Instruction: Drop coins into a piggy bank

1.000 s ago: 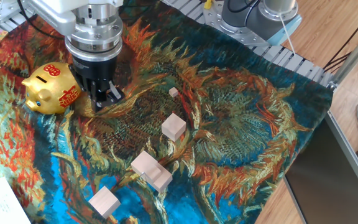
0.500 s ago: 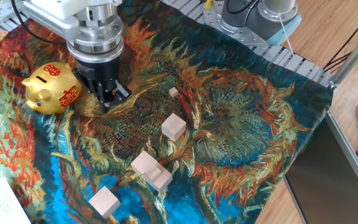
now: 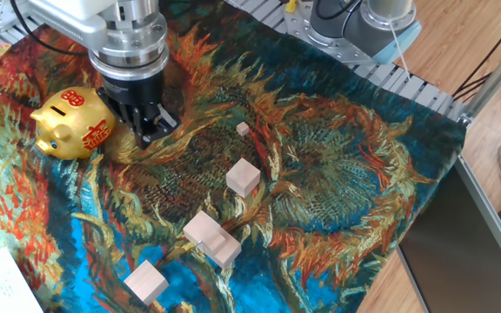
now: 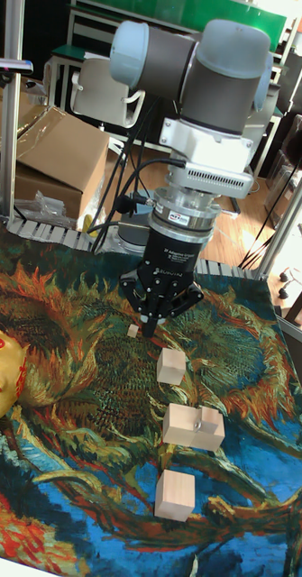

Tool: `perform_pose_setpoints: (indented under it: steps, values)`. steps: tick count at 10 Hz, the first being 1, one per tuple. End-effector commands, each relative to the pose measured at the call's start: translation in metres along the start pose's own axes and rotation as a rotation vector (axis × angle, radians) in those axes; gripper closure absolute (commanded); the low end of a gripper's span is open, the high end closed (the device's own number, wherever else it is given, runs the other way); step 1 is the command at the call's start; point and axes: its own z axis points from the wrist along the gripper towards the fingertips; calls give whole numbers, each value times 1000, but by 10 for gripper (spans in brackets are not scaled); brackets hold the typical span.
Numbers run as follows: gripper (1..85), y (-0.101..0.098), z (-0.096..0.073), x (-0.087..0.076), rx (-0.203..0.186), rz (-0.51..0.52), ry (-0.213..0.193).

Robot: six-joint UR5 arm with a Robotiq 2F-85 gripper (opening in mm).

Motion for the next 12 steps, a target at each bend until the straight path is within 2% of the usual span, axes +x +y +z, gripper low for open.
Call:
perform_pose_setpoints:
  steps: [1,3,4,6,7,8,9,10,11,12]
  values:
    - [843,5,-3,2,-29,13,9]
    - [807,17,-3,0,-74,10,1]
    - [783,21,0,-1,-75,0,-1]
    - [677,49,21,-4,-108,-10,2]
    - [593,48,27,-2,-92,-36,17]
    - [577,35,23,7,-53,-55,58]
    - [577,33,22,17,-46,-66,96]
    - [577,32,22,19,-46,-67,104]
    - [517,35,22,21,-55,-71,111]
    - [460,43,22,20,-85,-61,106]
